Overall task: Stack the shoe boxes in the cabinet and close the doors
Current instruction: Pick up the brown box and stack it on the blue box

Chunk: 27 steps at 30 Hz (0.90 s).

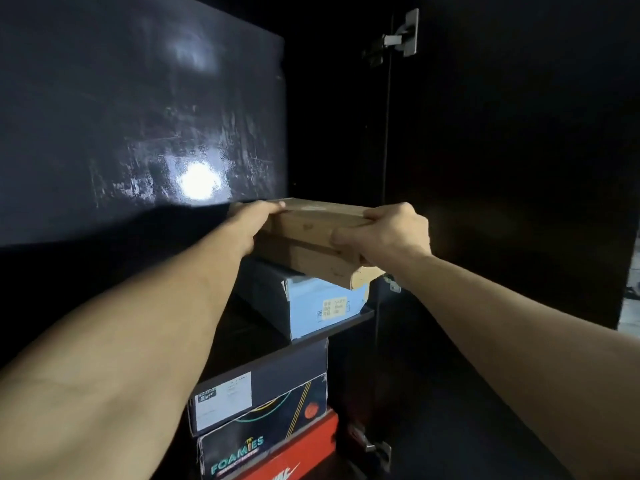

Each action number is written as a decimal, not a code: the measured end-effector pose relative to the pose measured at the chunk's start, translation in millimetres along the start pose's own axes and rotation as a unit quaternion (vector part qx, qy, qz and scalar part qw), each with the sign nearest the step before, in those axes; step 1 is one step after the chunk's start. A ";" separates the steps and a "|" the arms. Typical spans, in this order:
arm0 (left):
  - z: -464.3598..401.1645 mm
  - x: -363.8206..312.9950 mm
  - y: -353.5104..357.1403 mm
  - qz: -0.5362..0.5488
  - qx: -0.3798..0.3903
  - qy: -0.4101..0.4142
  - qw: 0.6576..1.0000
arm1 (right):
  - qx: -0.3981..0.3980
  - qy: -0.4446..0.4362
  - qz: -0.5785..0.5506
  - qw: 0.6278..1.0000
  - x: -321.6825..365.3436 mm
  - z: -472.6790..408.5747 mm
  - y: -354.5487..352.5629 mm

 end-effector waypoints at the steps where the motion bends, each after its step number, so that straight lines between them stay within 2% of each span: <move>1: -3.1 0.7 1.7 -0.004 0.005 0.003 1.000 | -0.001 0.014 -0.001 1.000 -2.6 -6.3 9.1; 4: -12.9 4.8 9.7 -0.022 0.022 0.019 0.999 | 0.024 0.037 -0.015 0.999 -7.2 -21.4 37.8; 7: -29.2 12.7 11.1 -0.027 0.000 0.038 0.999 | 0.036 0.045 -0.018 0.998 -11.1 -31.3 54.9; 13: -75.8 35.0 6.8 -0.057 -0.022 0.063 0.996 | 0.093 -0.032 0.000 0.995 -9.0 -37.4 79.1; 16: -29.3 17.1 1.8 -0.095 -0.034 0.074 0.992 | 0.121 -0.022 -0.006 0.992 -11.9 -35.3 80.3; 20: -24.1 18.4 -7.3 -0.113 -0.123 0.071 0.983 | 0.147 0.022 -0.026 0.989 -25.2 -24.2 65.9; 24: 6.9 4.3 -12.4 -0.141 -0.233 0.095 0.958 | 0.136 0.040 -0.003 0.990 -36.9 -9.1 36.5; 27: 40.9 -8.3 2.2 -0.100 -0.251 0.149 0.951 | 0.136 0.055 0.014 0.989 -39.9 13.4 3.1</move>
Point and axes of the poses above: each hand's wrist, its own z-axis away from the middle knuckle, its own y-axis out of the palm, x = y × z, the point moved 7 cm from there along -z, towards the middle knuckle, and after that the axes turned 10 degrees about -z, right-handed, at the moved point
